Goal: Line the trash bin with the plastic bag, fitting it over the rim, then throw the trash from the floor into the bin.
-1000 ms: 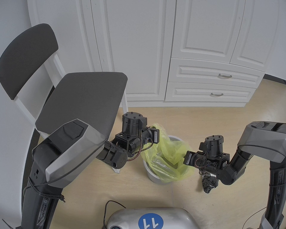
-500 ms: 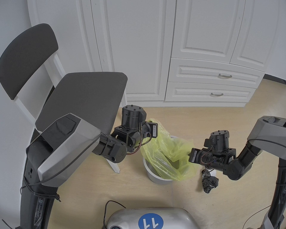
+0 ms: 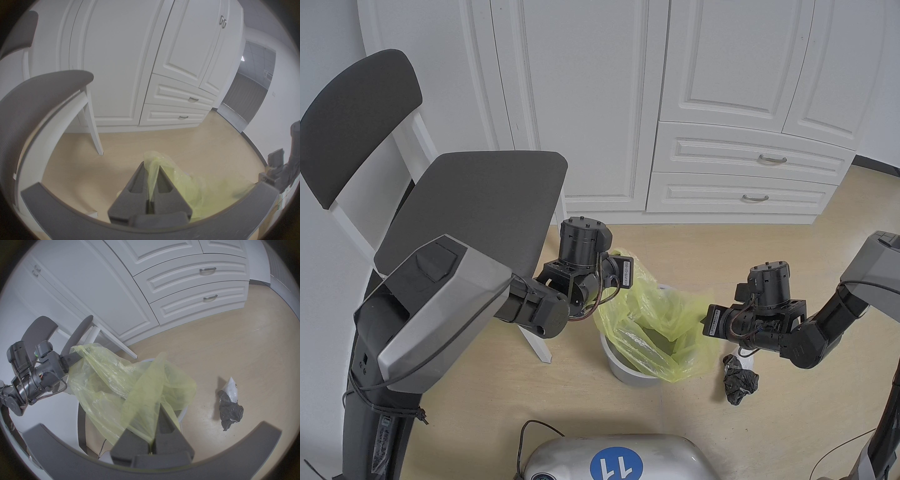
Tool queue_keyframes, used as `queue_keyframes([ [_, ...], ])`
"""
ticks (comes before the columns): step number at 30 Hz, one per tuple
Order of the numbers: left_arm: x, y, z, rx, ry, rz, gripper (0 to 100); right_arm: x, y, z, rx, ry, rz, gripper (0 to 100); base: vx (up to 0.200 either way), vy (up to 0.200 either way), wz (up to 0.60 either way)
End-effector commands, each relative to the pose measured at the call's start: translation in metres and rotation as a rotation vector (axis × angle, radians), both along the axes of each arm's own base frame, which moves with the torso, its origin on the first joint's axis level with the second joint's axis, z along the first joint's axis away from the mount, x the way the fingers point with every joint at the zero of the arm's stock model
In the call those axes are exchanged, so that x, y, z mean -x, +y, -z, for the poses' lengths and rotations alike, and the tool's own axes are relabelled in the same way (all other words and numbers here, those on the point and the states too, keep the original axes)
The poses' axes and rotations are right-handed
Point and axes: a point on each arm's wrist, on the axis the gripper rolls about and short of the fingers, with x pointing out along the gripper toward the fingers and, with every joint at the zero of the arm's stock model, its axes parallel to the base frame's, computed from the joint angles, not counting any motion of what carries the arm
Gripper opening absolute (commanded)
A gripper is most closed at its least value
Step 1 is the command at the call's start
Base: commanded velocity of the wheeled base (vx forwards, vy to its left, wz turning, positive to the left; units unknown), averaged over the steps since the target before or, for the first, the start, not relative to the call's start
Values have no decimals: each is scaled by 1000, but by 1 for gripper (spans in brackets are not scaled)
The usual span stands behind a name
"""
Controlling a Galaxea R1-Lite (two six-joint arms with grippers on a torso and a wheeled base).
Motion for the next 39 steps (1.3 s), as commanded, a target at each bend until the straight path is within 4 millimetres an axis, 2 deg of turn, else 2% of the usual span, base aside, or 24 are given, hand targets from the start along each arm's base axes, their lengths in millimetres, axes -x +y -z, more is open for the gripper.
queue_keyframes([
  [1, -12, -2, 34, -26, 37, -13, 0, -2, 6, 15, 12, 27, -13, 0, 0, 0, 0],
  [5, -22, -4, 43, -26, 35, -23, 0, -2, 12, 25, 20, 49, -26, 0, 0, 0, 0],
  [13, -26, 5, 39, -29, 32, -42, 0, -6, 16, 36, 4, 19, -33, 0, 0, 0, 0],
  [16, -21, 11, 30, -32, 34, -46, 0, -3, 24, 37, 0, 23, -50, 0, 0, 0, 0],
  [24, -9, 26, 26, -64, 58, -54, 0, 9, 54, 47, -28, 58, -107, 0, 0, 0, 0],
  [28, -9, 28, 27, -69, 62, -55, 0, 11, 58, 48, -62, 82, -101, 0, 0, 0, 0],
  [34, -6, 30, 27, -73, 69, -55, 0, 12, 70, 67, -56, 122, -119, 0, 0, 0, 0],
  [39, -7, 31, 26, -71, 66, -58, 0, 12, 73, 66, -57, 118, -127, 0, 0, 0, 0],
])
